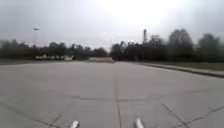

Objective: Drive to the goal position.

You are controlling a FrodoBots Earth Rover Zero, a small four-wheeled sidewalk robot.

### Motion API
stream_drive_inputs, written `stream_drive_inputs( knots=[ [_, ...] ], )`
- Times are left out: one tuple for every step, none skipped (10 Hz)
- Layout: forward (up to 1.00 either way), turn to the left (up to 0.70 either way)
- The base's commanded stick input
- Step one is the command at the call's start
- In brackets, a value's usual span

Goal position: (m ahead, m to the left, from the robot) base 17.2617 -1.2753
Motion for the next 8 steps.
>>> stream_drive_inputs(
  knots=[
    [1.0,0.0],
    [1.0,0.0],
    [1.0,0.0],
    [1.0,0.0],
    [1.0,0.0],
    [1.0,0.0],
    [1.0,0.0],
    [1.0,0.0]
  ],
)
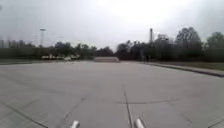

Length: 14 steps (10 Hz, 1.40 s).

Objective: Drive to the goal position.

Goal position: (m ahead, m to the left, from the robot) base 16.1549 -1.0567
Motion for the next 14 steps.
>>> stream_drive_inputs(
  knots=[
    [0.29,0.0],
    [0.0,0.0],
    [0.0,0.0],
    [0.0,0.0],
    [0.0,0.0],
    [0.0,0.0],
    [0.0,0.0],
    [0.0,0.0],
    [0.0,0.0],
    [0.0,0.0],
    [0.58,0.0],
    [1.0,0.04],
    [1.0,0.14],
    [1.0,0.28]
  ],
)
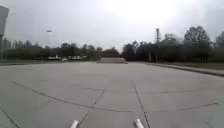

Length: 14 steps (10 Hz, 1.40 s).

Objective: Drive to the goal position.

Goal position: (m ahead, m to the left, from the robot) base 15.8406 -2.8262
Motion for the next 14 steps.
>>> stream_drive_inputs(
  knots=[
    [1.0,0.34],
    [1.0,0.13],
    [1.0,0.0],
    [1.0,-0.04],
    [1.0,-0.33],
    [1.0,-0.4],
    [1.0,-0.4],
    [1.0,-0.4],
    [1.0,-0.4],
    [1.0,-0.4],
    [1.0,-0.4],
    [1.0,-0.4],
    [1.0,-0.4],
    [1.0,-0.4]
  ],
)
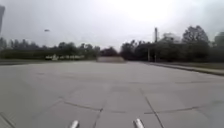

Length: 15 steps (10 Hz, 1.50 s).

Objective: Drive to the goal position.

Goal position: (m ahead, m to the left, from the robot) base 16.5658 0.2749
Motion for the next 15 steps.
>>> stream_drive_inputs(
  knots=[
    [1.0,-0.18],
    [1.0,-0.02],
    [1.0,0.0],
    [1.0,0.0],
    [1.0,0.0],
    [1.0,0.0],
    [1.0,0.0],
    [1.0,0.0],
    [1.0,0.0],
    [1.0,0.0],
    [1.0,0.0],
    [1.0,0.0],
    [1.0,0.0],
    [1.0,0.0],
    [1.0,0.0]
  ],
)
